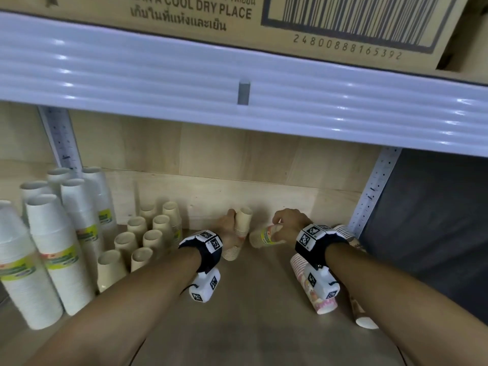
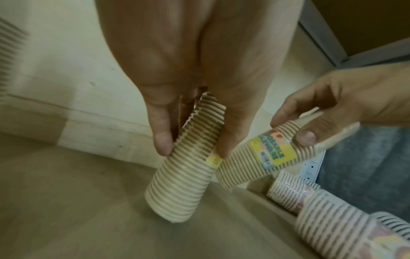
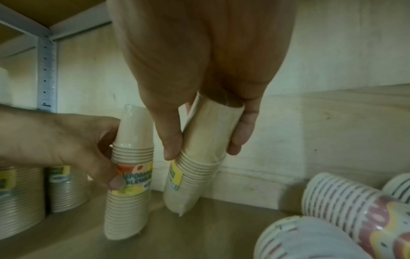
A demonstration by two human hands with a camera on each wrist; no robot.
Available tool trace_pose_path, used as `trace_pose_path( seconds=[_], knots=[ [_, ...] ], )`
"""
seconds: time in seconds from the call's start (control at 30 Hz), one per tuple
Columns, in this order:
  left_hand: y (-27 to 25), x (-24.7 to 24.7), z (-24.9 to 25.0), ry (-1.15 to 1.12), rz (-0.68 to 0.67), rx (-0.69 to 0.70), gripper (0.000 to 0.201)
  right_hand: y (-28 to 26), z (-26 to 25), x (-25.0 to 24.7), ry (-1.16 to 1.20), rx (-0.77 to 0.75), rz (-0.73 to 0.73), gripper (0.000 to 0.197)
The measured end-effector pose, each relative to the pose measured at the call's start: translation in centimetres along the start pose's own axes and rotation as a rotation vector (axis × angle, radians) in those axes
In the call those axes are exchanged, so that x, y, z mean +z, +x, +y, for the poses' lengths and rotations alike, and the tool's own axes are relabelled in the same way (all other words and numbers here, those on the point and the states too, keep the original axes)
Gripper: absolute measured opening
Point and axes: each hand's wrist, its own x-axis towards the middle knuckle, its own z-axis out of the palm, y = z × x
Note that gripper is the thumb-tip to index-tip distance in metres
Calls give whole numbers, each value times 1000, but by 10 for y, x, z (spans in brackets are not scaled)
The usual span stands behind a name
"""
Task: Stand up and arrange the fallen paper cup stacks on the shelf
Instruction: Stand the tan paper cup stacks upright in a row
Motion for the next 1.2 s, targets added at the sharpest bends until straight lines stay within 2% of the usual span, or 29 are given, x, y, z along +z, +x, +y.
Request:
trace_pose_path(
  seconds=[0.13,0.23,0.6,0.73,0.93,1.2],
  knots=[
    [-21,6,-1,-57,5,30,65,-12,-17,0,24,-55,-25,46],
    [-35,8,-1,-97,-15,40,70,-18,-27,-1,20,-95,-73,47],
    [-68,-2,-2,-104,-81,-2,74,-37,-58,2,10,-45,-141,50],
    [-67,-15,4,-92,-65,15,68,-44,-65,3,5,-39,-125,48],
    [-61,-34,19,-109,-17,57,49,-47,-69,-4,33,-47,-123,44],
    [-56,-40,32,-43,12,87,39,-45,-70,-10,21,-43,-86,41]
  ],
)
